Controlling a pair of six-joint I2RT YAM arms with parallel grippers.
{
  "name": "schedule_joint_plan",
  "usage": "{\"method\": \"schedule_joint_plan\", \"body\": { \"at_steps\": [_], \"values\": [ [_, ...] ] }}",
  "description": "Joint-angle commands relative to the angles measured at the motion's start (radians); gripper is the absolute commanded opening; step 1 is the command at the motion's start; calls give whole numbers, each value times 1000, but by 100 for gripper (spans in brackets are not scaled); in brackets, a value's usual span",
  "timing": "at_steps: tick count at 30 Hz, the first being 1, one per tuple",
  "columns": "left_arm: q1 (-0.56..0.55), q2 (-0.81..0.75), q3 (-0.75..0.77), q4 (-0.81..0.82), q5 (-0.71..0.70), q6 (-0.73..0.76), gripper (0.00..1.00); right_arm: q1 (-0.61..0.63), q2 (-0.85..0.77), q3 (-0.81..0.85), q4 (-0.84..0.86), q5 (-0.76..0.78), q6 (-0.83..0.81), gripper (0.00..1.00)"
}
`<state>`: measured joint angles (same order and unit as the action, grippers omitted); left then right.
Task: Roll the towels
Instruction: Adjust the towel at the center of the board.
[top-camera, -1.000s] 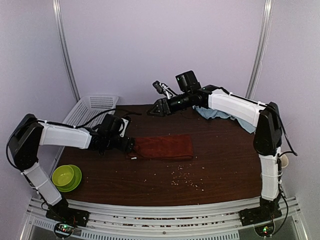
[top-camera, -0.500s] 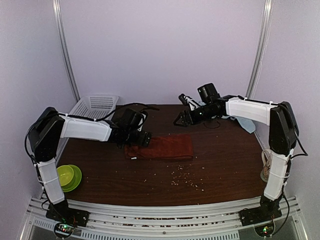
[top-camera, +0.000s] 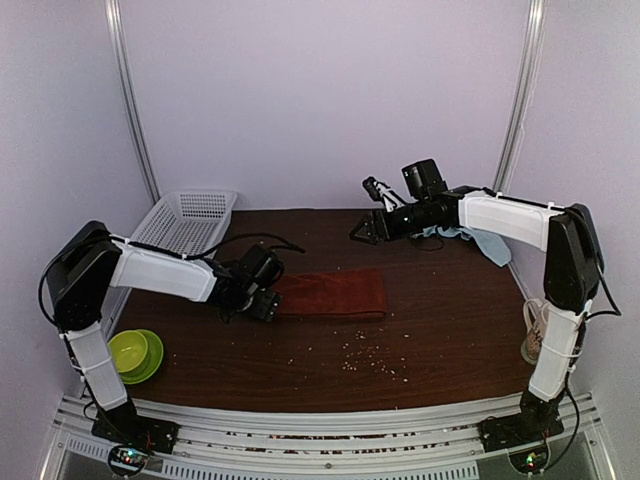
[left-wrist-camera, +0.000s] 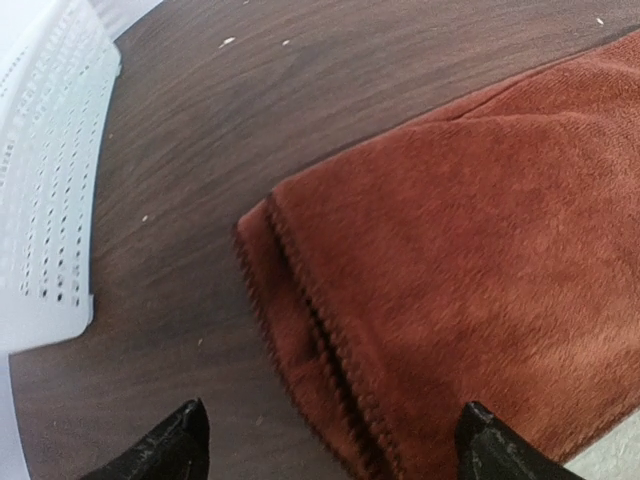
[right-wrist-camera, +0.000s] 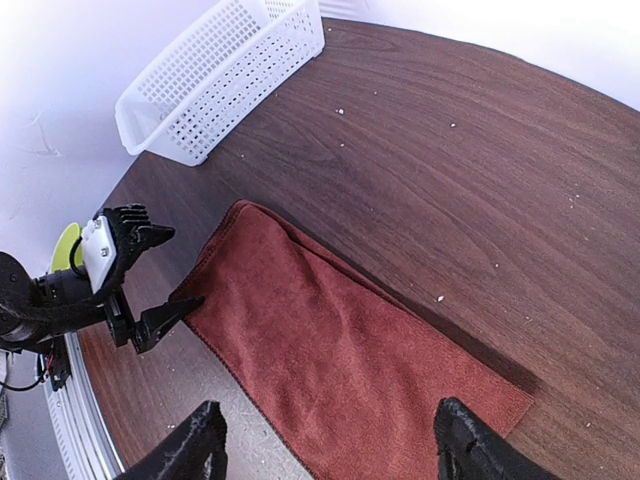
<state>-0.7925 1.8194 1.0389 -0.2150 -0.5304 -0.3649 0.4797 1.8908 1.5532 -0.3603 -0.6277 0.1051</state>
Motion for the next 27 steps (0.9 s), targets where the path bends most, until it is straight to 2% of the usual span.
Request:
{"method": "schedule_joint_plan", "body": {
  "at_steps": [1, 7, 15, 22, 27],
  "values": [
    [4, -81, -55, 0, -36, -64, 87, 2, -18, 0, 27, -9, 10, 72],
    [4, -114, -109, 8, -49, -96, 88, 2, -15, -3, 23, -10, 4, 72],
    [4, -98, -102, -21, -34, -101, 88, 3, -9, -4, 18, -15, 2, 73],
    [37, -221, -84, -74, -121, -86, 93, 3, -8, 1, 8, -26, -1, 74],
    [70, -282, -63, -8, -26, -40, 92, 1, -12, 3, 1, -33, -2, 75]
  ]
}}
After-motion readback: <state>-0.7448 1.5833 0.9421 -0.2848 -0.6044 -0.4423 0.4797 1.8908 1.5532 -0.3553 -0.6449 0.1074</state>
